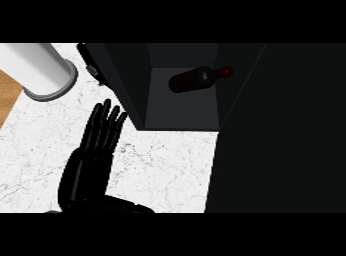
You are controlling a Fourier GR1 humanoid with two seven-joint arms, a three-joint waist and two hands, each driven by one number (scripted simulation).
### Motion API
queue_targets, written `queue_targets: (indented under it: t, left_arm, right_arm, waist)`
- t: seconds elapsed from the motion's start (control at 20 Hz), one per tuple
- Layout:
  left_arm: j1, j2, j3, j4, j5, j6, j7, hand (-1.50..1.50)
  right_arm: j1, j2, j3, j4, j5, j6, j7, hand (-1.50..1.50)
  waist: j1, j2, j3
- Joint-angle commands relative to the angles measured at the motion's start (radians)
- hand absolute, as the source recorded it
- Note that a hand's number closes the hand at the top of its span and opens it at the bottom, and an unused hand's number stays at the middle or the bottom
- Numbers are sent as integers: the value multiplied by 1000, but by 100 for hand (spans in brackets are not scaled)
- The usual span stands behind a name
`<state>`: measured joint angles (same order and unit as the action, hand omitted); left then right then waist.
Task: Pick up the wine, place it into the cabinet and close the cabinet
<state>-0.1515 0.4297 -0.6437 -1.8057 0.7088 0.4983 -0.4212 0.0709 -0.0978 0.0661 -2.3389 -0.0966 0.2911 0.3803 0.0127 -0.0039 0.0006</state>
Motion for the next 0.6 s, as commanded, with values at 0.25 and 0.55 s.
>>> queue_targets:
  t: [0.25,0.55]
  left_arm:
    - [288,135,74,-199,-36,0,-73,-150]
    - [468,251,257,-318,59,-112,-108,-150]
  right_arm:
    - [40,-115,81,-94,-158,158,133,150]
    - [153,-30,316,-133,-96,126,163,150]
  waist:
    - [3,0,-1]
    - [3,-2,-1]
